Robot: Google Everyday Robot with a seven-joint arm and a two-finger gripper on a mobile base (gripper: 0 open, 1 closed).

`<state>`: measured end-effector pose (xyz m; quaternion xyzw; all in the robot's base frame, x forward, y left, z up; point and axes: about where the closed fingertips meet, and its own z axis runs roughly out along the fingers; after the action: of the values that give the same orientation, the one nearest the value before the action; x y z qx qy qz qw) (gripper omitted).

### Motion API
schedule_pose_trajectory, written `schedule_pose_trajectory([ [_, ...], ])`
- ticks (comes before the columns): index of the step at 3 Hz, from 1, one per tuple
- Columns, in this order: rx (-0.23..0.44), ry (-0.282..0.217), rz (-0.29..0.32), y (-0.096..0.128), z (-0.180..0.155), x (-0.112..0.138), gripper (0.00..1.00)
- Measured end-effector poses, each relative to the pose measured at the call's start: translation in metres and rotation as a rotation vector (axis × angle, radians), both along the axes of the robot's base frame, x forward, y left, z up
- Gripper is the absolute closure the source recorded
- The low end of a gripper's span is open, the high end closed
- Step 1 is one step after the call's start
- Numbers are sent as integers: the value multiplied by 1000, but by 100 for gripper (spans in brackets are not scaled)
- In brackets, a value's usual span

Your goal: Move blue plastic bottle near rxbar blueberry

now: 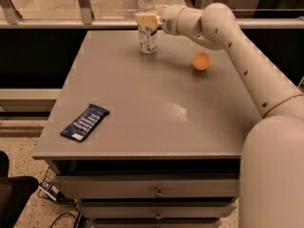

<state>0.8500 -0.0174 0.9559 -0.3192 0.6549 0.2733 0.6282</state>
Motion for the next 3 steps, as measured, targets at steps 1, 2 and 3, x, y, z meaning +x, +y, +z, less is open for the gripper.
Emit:
schedule_pose_trajectory([
  [1, 1, 1, 3, 2, 0, 0, 100],
  [2, 1, 1, 4, 3, 0, 0, 100],
  [3, 11, -3, 6, -5, 14, -8, 100],
])
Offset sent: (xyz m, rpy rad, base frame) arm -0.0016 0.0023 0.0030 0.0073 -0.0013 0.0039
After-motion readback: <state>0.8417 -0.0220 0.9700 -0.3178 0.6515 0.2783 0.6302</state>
